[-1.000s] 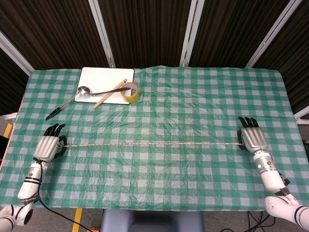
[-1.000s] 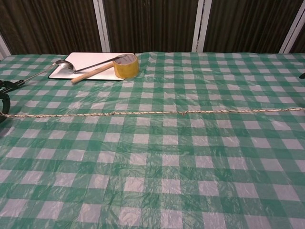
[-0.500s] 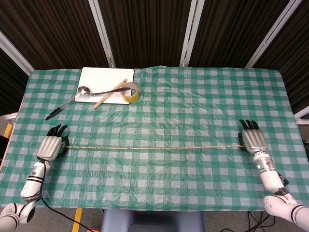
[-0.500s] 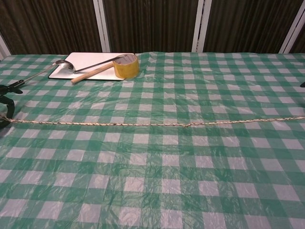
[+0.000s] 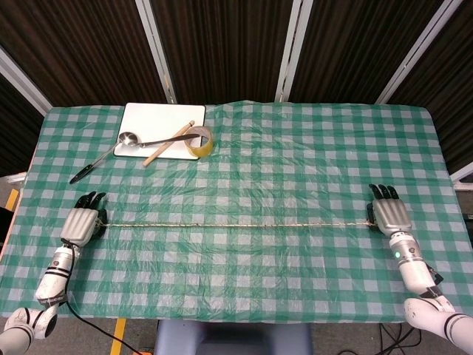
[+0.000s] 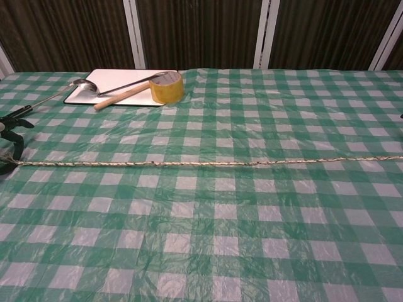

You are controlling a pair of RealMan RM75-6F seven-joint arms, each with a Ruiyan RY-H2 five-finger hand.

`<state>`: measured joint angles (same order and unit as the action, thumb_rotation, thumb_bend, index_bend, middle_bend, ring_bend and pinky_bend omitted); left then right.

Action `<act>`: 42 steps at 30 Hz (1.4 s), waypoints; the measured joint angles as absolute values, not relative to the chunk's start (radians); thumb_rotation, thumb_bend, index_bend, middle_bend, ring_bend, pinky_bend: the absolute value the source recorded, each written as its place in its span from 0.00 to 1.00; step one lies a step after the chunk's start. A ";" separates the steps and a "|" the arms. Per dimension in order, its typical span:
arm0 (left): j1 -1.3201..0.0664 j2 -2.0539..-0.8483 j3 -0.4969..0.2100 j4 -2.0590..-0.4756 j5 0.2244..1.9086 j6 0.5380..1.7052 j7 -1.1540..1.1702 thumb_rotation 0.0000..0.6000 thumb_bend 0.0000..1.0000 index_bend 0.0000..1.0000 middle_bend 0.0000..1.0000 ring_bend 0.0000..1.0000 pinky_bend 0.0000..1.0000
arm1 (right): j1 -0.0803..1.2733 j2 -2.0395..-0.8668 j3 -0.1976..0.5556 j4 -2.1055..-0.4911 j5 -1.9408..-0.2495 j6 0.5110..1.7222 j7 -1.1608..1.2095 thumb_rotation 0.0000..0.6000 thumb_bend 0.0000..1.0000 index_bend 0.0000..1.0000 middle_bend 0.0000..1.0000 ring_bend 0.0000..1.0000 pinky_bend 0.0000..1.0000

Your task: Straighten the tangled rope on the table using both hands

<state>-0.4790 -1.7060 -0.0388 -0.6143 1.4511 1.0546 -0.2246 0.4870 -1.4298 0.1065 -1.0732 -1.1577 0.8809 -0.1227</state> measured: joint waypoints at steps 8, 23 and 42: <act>-0.480 -1.700 -0.033 -0.632 1.457 1.049 -0.233 1.00 0.43 0.43 0.06 0.00 0.12 | 0.488 -1.434 0.100 -1.070 -1.167 0.860 -0.121 1.00 0.52 0.45 0.14 0.00 0.00; -0.448 -1.639 -0.053 -0.756 1.434 1.092 -0.205 1.00 0.42 0.00 0.01 0.00 0.16 | 0.511 -1.346 0.088 -1.179 -1.054 0.752 -0.251 1.00 0.35 0.00 0.00 0.00 0.00; -0.351 -1.417 -0.042 -1.136 1.483 1.311 -0.217 1.00 0.41 0.00 0.00 0.00 0.14 | 0.406 -1.210 0.062 -1.418 -1.196 1.045 -0.221 1.00 0.28 0.00 0.00 0.00 0.00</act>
